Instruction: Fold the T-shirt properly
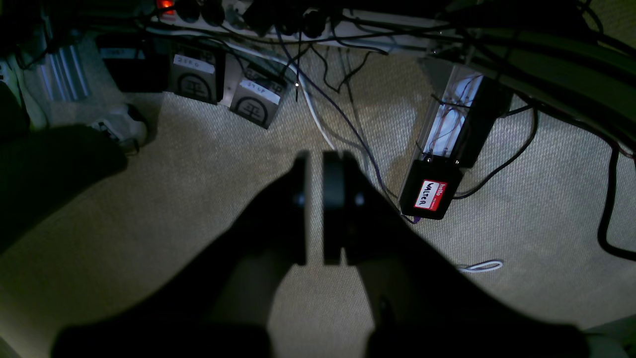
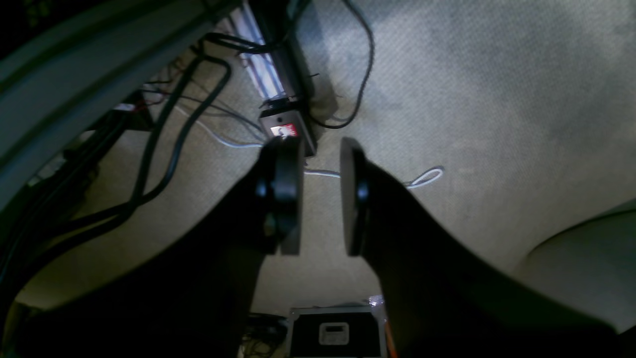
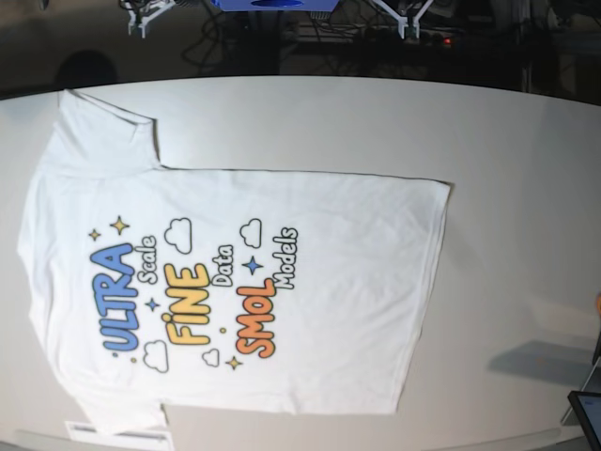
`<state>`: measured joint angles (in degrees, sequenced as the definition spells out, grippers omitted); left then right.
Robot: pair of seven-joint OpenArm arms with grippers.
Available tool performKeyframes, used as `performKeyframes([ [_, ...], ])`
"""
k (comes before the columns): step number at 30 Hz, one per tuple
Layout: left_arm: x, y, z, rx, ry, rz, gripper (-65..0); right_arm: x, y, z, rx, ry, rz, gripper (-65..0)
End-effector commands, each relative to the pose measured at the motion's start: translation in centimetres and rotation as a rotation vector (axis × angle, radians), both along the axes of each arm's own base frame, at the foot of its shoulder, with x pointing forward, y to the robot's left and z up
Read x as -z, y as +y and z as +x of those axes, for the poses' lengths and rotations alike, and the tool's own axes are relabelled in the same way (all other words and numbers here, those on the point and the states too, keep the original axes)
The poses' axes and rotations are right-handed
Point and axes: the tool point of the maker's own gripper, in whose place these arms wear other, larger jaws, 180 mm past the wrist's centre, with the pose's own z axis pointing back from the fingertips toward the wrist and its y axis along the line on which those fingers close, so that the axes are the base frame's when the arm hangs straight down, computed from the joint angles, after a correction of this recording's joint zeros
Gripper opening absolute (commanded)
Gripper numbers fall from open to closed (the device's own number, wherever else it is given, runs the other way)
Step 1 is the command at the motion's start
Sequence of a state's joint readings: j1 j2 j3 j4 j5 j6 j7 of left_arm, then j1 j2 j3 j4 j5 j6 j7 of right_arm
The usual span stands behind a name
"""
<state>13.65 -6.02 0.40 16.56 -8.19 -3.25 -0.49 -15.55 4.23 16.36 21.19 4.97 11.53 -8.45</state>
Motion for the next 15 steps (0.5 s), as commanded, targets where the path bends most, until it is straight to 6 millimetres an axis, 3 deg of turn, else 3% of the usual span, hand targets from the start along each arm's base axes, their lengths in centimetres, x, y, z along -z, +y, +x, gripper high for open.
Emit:
performKeyframes([
  [1, -0.09, 0.3, -0.37, -0.001, 0.002, 0.008, -60.0, -0.08, -0.33, -0.38, -0.003, 0.005, -0.004, -51.7],
  [4, -0.09, 0.3, -0.37, -0.001, 0.002, 0.008, -59.3, -0.08, -0.33, -0.38, -0.003, 0.005, -0.004, -45.7],
  [9, -0.07, 0.2, -0.3, -0.001, 0.002, 0.006, -59.3, -0.08, -0.32, -0.4, -0.003, 0.007, -0.003, -21.2],
  [15, -0.08, 0.21, -0.22, -0.001, -0.003, 0.007, -59.3, -0.07, -0.32, -0.31, -0.003, 0.002, -0.003, -19.9],
])
